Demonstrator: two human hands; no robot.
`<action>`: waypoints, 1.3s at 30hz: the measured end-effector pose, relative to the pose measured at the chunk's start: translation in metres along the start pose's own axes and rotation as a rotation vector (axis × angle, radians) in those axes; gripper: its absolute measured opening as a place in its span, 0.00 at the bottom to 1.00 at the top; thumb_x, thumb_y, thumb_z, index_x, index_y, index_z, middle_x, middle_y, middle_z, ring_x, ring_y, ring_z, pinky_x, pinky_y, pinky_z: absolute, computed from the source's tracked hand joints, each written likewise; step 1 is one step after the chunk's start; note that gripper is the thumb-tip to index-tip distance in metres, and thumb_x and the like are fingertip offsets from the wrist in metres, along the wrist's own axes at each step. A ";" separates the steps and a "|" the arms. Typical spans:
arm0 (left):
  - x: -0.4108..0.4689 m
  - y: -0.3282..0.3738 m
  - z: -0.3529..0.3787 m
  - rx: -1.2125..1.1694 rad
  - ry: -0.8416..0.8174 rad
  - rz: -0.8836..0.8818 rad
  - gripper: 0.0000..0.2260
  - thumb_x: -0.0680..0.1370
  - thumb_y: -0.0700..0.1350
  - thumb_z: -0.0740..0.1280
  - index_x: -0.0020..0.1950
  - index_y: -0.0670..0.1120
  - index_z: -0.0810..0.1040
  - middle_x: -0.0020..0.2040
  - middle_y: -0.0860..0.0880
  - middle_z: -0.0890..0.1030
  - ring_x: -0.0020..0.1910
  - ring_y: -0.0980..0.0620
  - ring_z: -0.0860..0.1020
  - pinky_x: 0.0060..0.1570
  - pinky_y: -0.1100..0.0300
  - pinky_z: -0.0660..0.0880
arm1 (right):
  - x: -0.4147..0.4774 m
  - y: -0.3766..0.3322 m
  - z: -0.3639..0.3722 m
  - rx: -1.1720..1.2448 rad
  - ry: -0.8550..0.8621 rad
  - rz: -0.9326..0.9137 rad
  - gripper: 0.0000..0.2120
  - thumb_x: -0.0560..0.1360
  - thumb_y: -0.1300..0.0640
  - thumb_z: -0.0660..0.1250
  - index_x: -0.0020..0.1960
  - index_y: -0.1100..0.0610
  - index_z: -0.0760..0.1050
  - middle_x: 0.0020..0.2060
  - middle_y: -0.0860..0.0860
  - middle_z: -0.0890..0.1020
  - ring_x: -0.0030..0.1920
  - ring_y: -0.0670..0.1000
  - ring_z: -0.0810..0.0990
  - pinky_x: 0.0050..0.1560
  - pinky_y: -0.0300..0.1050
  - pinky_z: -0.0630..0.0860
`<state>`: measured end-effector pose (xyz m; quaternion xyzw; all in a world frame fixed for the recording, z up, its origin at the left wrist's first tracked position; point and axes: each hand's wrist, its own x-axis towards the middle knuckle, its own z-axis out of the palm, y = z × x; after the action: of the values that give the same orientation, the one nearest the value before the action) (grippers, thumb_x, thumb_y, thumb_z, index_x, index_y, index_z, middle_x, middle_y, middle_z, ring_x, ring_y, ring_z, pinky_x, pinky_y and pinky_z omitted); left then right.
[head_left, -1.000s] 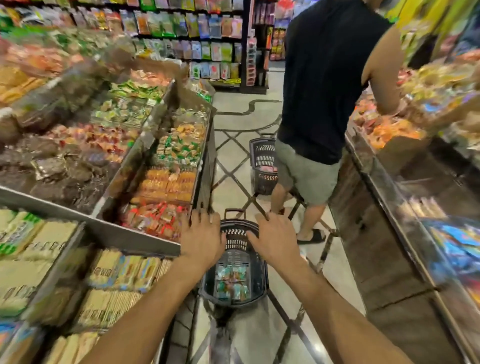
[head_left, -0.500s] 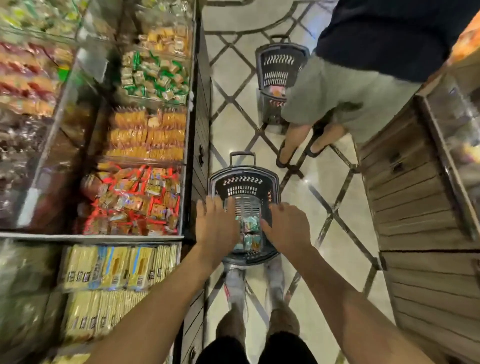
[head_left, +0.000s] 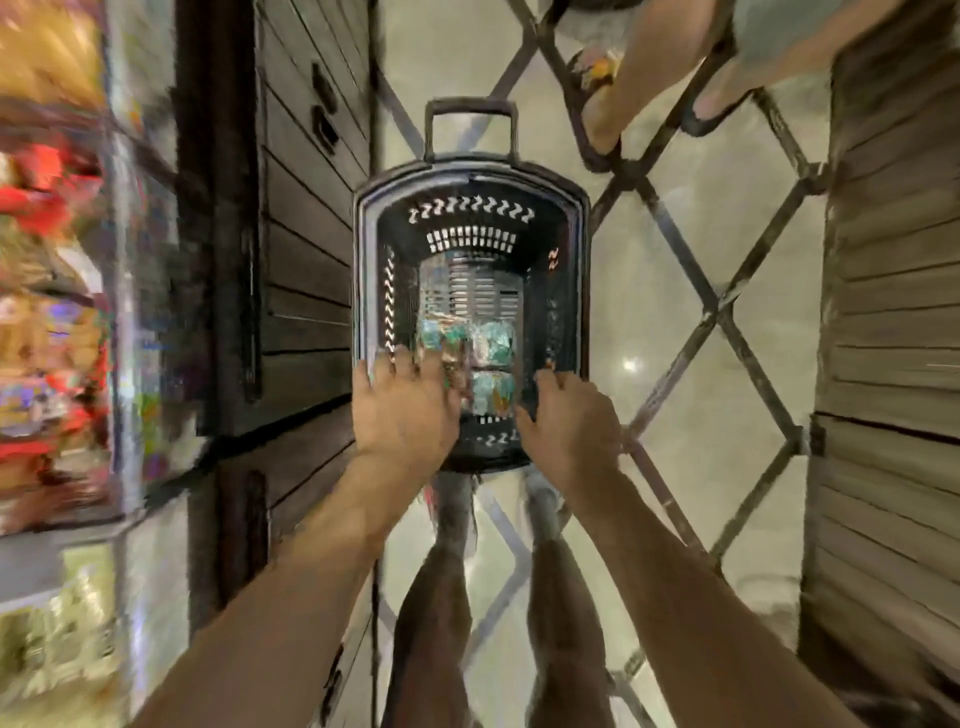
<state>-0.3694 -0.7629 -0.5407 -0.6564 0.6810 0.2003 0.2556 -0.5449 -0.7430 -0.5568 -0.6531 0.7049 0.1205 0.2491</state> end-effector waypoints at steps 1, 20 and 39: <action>0.013 0.002 0.015 -0.002 -0.008 -0.003 0.26 0.83 0.58 0.57 0.79 0.48 0.66 0.74 0.41 0.72 0.74 0.38 0.68 0.76 0.41 0.61 | 0.010 0.004 0.016 0.024 0.000 0.007 0.14 0.80 0.46 0.67 0.59 0.53 0.79 0.47 0.53 0.81 0.47 0.58 0.82 0.43 0.50 0.79; 0.220 0.008 0.226 -0.732 -0.008 -0.341 0.41 0.82 0.59 0.66 0.85 0.41 0.49 0.78 0.40 0.68 0.74 0.39 0.70 0.68 0.46 0.69 | 0.197 0.019 0.244 0.391 -0.007 0.236 0.34 0.80 0.39 0.68 0.75 0.61 0.66 0.67 0.60 0.75 0.65 0.61 0.75 0.62 0.55 0.75; 0.237 -0.004 0.267 -0.937 0.103 -0.434 0.19 0.74 0.53 0.79 0.55 0.44 0.75 0.51 0.47 0.77 0.47 0.51 0.74 0.42 0.63 0.69 | 0.203 0.012 0.270 0.904 0.061 0.558 0.21 0.73 0.51 0.80 0.59 0.49 0.72 0.53 0.45 0.78 0.55 0.49 0.80 0.56 0.48 0.80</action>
<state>-0.3449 -0.7881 -0.8963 -0.8356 0.3779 0.3937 -0.0640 -0.5086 -0.7828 -0.8906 -0.2712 0.8404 -0.1528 0.4437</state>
